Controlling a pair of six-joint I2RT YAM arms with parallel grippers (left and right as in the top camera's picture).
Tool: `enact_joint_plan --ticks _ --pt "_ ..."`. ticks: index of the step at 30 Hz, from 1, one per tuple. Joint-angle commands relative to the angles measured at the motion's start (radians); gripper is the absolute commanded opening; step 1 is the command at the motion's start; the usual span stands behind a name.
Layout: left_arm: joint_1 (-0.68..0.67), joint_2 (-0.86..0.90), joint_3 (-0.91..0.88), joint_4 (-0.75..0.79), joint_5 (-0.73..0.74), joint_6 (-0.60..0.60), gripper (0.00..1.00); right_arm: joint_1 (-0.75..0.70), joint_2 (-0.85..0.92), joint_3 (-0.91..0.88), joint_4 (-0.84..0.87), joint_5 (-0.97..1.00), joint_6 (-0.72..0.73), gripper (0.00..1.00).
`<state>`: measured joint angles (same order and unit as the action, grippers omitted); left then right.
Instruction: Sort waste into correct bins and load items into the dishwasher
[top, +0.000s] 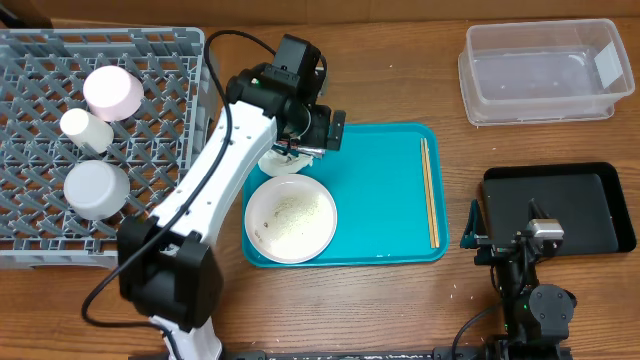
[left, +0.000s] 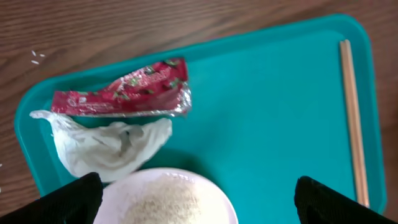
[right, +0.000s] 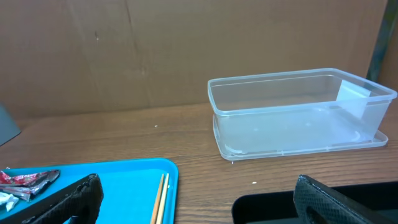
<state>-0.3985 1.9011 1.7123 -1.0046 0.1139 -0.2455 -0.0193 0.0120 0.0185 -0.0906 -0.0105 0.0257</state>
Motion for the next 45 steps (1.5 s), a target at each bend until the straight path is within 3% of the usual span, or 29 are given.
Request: enact_joint_plan --ticks 1,7,14,20,25,30,32,34,38,41,45 --pt "0.007 0.056 -0.008 0.015 -0.034 -0.059 1.0 -0.004 -0.009 -0.01 0.006 0.008 0.0 1.0" --pt "0.007 0.095 -0.008 -0.028 0.071 -0.077 1.0 -0.004 -0.009 -0.01 0.006 0.008 0.0 1.0" --pt "0.034 -0.026 0.001 -0.052 0.249 -0.077 1.0 -0.004 -0.009 -0.01 0.006 0.008 0.0 1.0" --pt "0.018 -0.158 0.001 -0.166 0.25 -0.076 1.0 -0.004 -0.009 -0.01 0.006 0.008 0.0 1.0" --pt "-0.04 -0.159 -0.014 -0.32 0.272 -0.072 1.0 -0.004 -0.009 -0.01 0.006 0.008 0.0 1.0" --pt "-0.123 -0.158 -0.07 -0.333 0.272 -0.066 1.0 -0.004 -0.009 -0.01 0.006 0.008 0.0 1.0" --pt "-0.16 -0.158 -0.095 -0.311 0.268 -0.072 0.96 -0.004 -0.009 -0.01 0.006 0.008 0.0 1.0" --pt "-0.193 -0.158 -0.119 -0.282 0.266 -0.083 0.85 -0.004 -0.009 -0.01 0.006 0.008 0.0 1.0" --pt "-0.264 -0.158 -0.177 -0.23 0.19 -0.175 0.84 -0.004 -0.009 -0.01 0.006 0.008 0.0 1.0" --pt "-0.29 -0.158 -0.203 -0.212 0.181 -0.175 0.83 -0.005 -0.009 -0.01 0.006 0.008 0.0 1.0" --pt "-0.31 -0.158 -0.209 -0.214 0.182 -0.187 0.73 -0.004 -0.009 -0.01 0.006 0.008 0.0 1.0"
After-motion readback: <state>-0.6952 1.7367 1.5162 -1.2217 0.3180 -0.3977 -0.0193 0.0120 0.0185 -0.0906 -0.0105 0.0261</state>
